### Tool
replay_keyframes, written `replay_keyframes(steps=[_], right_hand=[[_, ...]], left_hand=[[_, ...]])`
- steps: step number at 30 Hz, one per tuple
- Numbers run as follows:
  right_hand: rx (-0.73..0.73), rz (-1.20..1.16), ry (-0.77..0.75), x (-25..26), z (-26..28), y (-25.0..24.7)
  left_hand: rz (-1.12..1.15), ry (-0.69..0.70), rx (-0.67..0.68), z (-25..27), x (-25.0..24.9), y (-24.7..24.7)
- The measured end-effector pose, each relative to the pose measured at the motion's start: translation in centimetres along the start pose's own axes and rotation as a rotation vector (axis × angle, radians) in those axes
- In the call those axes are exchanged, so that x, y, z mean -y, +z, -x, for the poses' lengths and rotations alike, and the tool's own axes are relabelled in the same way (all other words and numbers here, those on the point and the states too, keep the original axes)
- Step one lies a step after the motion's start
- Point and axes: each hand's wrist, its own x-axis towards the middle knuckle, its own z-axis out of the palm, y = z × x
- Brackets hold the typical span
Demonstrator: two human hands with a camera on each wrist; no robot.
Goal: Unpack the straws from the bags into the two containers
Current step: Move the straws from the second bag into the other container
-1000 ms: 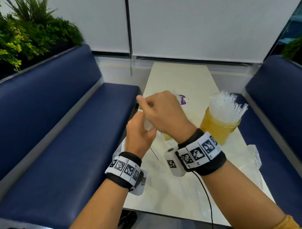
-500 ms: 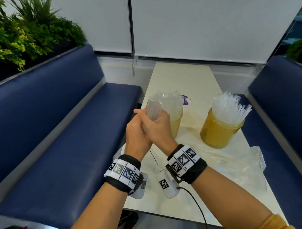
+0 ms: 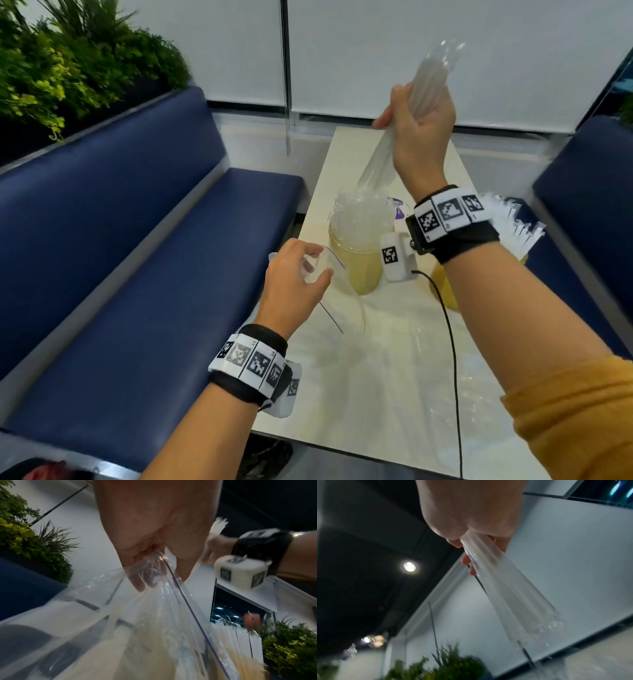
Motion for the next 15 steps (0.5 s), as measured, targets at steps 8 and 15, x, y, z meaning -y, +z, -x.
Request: replay_keyframes(steps=[8,15], right_hand=[[0.176,0.296,0.339,-10.5,5.1,-0.3],[0.139,0.416,0.267,-11.8,6.2,-0.3]], left_hand=[[0.006,0.035,0.006,-0.4,-0.1,-0.3],[0.020,0.021,0.021,-0.3,0.1,-0.3]])
